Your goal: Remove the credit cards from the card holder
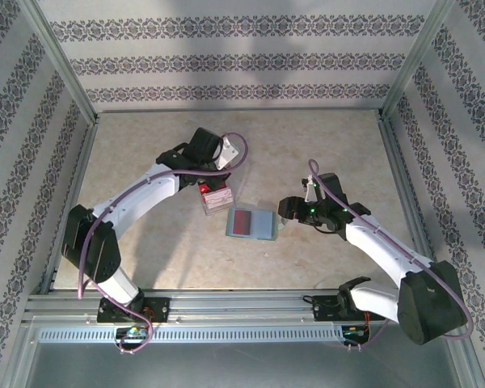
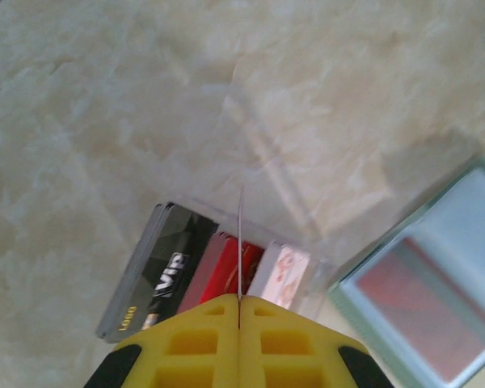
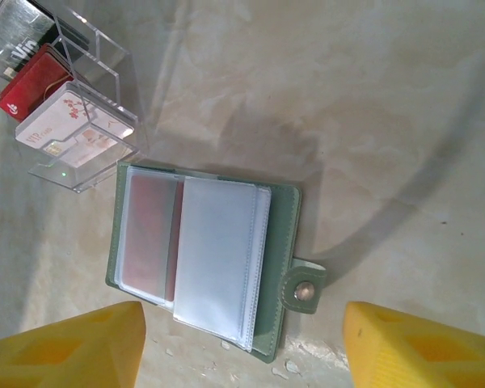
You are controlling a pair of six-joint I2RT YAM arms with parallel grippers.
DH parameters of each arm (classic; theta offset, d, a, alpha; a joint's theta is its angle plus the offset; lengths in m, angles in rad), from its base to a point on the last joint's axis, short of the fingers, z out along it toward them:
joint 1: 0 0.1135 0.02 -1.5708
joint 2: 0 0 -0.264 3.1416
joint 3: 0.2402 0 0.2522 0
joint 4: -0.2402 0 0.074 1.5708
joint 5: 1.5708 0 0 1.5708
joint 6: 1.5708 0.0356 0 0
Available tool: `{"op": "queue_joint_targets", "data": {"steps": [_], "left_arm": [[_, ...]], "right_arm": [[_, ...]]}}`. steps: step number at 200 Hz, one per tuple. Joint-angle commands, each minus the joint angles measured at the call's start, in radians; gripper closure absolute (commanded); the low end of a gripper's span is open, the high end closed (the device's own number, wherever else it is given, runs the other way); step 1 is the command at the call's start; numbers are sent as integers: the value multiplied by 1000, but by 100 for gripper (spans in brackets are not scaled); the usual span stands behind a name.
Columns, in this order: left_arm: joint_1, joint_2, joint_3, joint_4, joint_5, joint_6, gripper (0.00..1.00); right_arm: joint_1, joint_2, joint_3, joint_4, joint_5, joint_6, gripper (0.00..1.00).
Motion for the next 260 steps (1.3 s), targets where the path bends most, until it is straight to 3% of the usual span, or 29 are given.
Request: {"op": "queue_joint_targets", "data": {"steps": [1,102,206,215,236,260], "left_arm": [[48,40,62,-124,58,222,100],[135,174,147,-252,227,433,100],[146,313,235,-251,150,478,100],[146,329,250,-264,145,467,92],[146,349,295,-315,159,440,62],[142,321,309,-344,175,407,57]], "right_arm": [[-10,-37,14,-45,28,-16,33],[-12,-75,30,-90,67,-5,31],[3,-72,54,-109,78,-6,32],[17,-66,63,-117,93,-8,32],[81,-41,96,-149,159,-13,31],[193,17,158,-200,275,-13,31]]}}
